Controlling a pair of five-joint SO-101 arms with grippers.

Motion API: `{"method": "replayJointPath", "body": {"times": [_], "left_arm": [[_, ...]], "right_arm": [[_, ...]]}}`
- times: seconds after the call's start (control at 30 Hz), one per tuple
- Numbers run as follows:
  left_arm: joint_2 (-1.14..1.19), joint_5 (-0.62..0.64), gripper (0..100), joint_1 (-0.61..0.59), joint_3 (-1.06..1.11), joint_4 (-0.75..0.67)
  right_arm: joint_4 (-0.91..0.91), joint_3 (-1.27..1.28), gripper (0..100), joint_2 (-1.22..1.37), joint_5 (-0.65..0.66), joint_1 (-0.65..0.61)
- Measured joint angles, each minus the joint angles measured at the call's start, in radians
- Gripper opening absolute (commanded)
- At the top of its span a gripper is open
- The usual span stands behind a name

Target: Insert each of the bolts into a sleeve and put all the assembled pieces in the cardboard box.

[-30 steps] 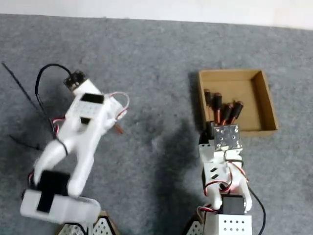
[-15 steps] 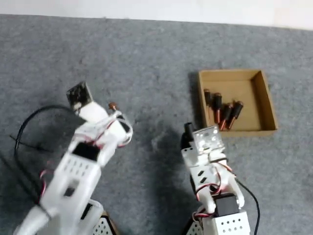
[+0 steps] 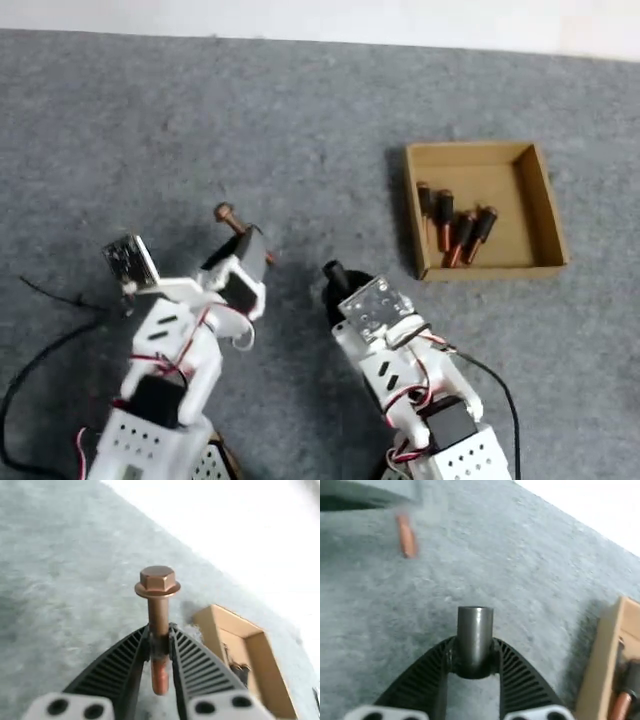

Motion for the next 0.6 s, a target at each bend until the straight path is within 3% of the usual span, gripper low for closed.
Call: {"method": "replayJointPath", "body": {"times": [0.27, 0.6], "left_arm": [[-0.121, -0.098, 0, 0.158, 0.044, -0.005], [-0.121, -0.098, 0, 0.17, 0.046, -0.037]], "right_arm": [[-0.009, 0.0, 0.6, 0.0, 0.071, -0.064], [-0.044, 0.0, 0.5, 0.0, 0.137, -0.084]]}}
